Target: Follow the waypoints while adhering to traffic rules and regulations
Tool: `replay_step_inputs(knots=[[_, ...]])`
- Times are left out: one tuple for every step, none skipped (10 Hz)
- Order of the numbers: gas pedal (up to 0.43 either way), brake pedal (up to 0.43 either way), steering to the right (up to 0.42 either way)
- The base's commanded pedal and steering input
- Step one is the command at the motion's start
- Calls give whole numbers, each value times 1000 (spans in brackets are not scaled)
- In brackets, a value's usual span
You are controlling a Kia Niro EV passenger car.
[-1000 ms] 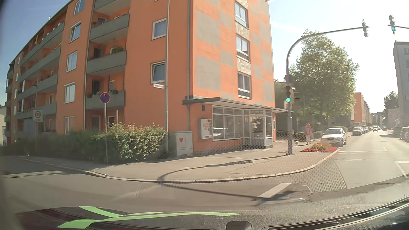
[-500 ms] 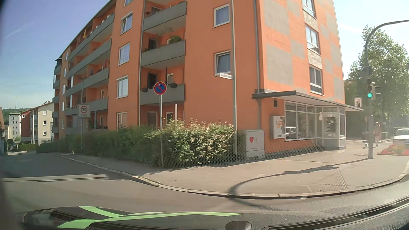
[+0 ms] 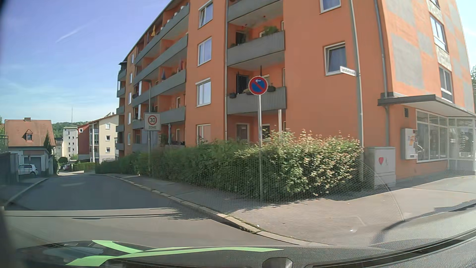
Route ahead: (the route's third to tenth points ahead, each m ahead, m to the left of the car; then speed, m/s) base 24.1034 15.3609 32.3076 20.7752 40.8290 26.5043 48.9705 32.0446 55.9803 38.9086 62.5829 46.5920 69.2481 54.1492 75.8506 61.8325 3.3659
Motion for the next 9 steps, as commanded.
replay_step_inputs(knots=[[0,24,-504],[0,18,-488],[0,18,-475],[0,18,-470],[0,18,-457],[0,18,-426],[0,18,-399],[0,24,-359],[0,24,-319]])
